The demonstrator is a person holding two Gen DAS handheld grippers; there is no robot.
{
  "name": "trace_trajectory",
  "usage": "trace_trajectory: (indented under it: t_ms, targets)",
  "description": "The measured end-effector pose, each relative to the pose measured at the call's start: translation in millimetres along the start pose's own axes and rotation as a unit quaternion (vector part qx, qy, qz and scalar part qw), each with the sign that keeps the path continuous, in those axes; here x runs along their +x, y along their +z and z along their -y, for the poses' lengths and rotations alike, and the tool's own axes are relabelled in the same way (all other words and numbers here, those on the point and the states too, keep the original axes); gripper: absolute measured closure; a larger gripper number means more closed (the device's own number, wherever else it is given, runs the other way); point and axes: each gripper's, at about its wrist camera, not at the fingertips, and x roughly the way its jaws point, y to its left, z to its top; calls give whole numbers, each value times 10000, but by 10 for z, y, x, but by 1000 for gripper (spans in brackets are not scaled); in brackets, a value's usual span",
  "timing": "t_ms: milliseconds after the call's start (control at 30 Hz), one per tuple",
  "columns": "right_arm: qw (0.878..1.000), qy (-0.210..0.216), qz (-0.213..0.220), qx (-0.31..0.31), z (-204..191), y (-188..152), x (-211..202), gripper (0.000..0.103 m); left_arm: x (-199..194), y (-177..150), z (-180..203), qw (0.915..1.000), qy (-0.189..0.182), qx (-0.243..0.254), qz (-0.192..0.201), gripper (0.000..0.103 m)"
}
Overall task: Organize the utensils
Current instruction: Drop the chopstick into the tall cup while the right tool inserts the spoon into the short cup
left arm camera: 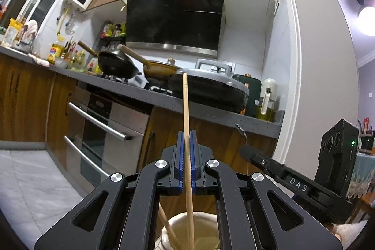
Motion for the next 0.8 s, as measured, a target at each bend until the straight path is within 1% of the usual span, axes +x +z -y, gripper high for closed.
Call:
trace_trajectory:
  t_ms: [167, 300, 667, 733, 800]
  targets:
    - [10000, 15, 29, 38, 10, 0, -5, 100, -12, -6, 13, 10000, -36, 0, 29, 98]
    - [10000, 48, 11, 41, 8, -5, -4, 100, -22, -16, 0, 9999, -145, -83, 22, 98]
    - [9999, -95, 7, 68, 78, -49, 19, 100, -79, -27, -31, 9998, -106, -142, -31, 98]
    - [9999, -110, -45, 39, 83, -70, 39, 100, -99, -16, -29, 9998, -103, -145, -35, 98]
    - [9997, -123, -189, -9, 75, -98, 66, 100, -101, -13, -21, 9999, -82, -107, -72, 98]
